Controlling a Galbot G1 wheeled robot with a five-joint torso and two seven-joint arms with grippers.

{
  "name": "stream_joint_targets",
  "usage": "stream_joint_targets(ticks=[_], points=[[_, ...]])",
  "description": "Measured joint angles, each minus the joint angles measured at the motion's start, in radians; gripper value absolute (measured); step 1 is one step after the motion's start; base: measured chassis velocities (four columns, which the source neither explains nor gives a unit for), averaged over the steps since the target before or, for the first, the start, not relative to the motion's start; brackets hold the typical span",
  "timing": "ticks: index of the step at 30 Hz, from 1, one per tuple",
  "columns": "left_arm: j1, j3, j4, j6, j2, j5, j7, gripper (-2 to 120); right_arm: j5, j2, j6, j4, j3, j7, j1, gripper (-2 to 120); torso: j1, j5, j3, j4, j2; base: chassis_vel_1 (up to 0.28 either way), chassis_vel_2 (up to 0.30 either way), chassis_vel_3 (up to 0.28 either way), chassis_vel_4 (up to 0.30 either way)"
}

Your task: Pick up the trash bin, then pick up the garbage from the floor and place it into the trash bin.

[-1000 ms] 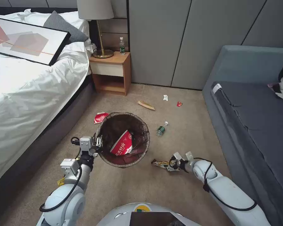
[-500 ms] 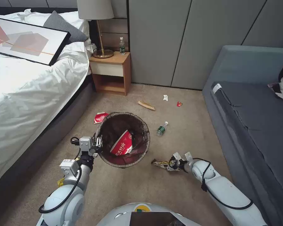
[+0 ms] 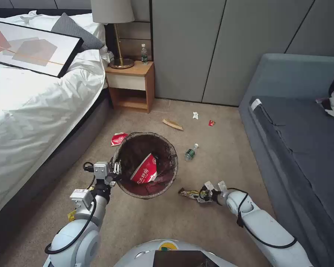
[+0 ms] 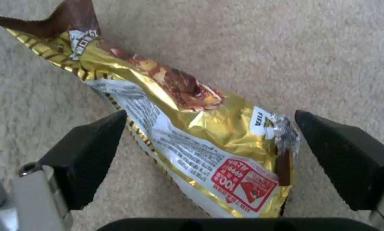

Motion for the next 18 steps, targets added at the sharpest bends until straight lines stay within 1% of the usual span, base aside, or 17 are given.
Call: stream_joint_targets(ticks=[11, 17, 18], points=[[0.002, 0.0, -0.001, -0.001, 0.001, 0.0, 0.0, 7, -0.019, 0.021, 0.018, -0.046, 0.001, -0.007, 0.015, 93, 0.0, 0.0, 0.0, 0.0, 0.0, 0.0, 0.0, 0.0, 0.0], [0.001, 0.0, -0.001, -0.001, 0.001, 0.0, 0.001, 7, -0.031, 0.038, 0.036, -0.077, 0.0, -0.012, 0.027, 89, 0.0, 0.0001, 0.0, 0.0001, 0.0, 0.0, 0.0, 0.0, 0.0], [0.001, 0.0, 0.0, -0.001, 0.001, 0.0, 0.001, 7, -0.032, 0.04, 0.039, -0.079, 0.0, -0.012, 0.028, 87, 0.0, 0.0, 0.0, 0.0001, 0.0, 0.0, 0.0, 0.0, 0.0]])
